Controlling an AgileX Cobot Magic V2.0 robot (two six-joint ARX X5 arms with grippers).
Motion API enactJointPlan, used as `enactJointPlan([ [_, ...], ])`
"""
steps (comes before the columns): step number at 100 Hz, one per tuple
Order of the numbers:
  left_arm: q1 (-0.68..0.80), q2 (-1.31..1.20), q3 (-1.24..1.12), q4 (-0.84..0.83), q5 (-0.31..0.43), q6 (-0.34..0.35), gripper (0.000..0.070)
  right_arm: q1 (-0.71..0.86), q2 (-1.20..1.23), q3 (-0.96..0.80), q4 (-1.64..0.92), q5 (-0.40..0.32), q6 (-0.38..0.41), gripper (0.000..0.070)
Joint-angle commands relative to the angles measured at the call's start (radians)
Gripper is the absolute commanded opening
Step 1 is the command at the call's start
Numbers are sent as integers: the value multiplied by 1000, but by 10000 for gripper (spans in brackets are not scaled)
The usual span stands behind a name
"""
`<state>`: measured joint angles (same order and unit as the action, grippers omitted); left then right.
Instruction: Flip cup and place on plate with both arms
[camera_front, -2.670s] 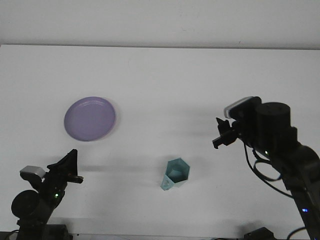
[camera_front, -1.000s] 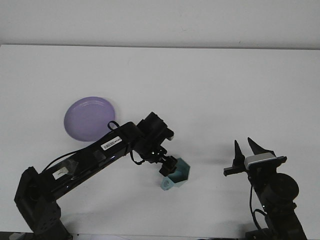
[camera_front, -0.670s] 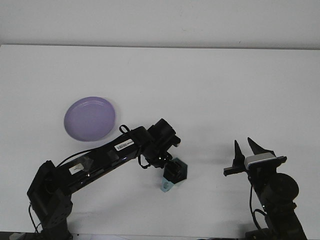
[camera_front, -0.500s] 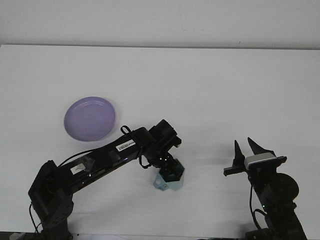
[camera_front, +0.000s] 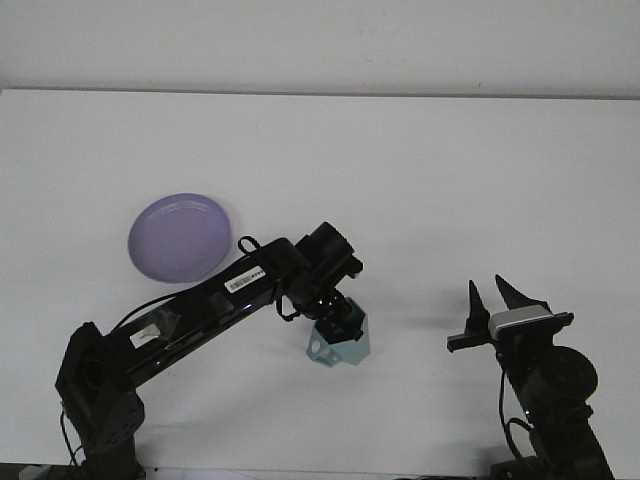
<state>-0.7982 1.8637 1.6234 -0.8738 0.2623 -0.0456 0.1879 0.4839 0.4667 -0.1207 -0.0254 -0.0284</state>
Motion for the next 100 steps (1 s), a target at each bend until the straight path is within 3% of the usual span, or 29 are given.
enactJointPlan([
  [1, 14, 3, 53, -30, -16, 34, 14, 1, 0, 3, 14, 0, 14, 280],
  [22, 151, -32, 166, -138, -82, 79, 14, 1, 0, 3, 14, 0, 14, 279],
  [50, 459, -97, 189, -217, -91, 117, 14, 1, 0, 3, 14, 0, 14, 280],
  [77, 729, -76, 189, -201, -113, 185, 13, 1, 0, 3, 13, 0, 14, 280],
  [100, 834, 12, 189, -159, -114, 191, 13, 1, 0, 3, 11, 0, 13, 280],
])
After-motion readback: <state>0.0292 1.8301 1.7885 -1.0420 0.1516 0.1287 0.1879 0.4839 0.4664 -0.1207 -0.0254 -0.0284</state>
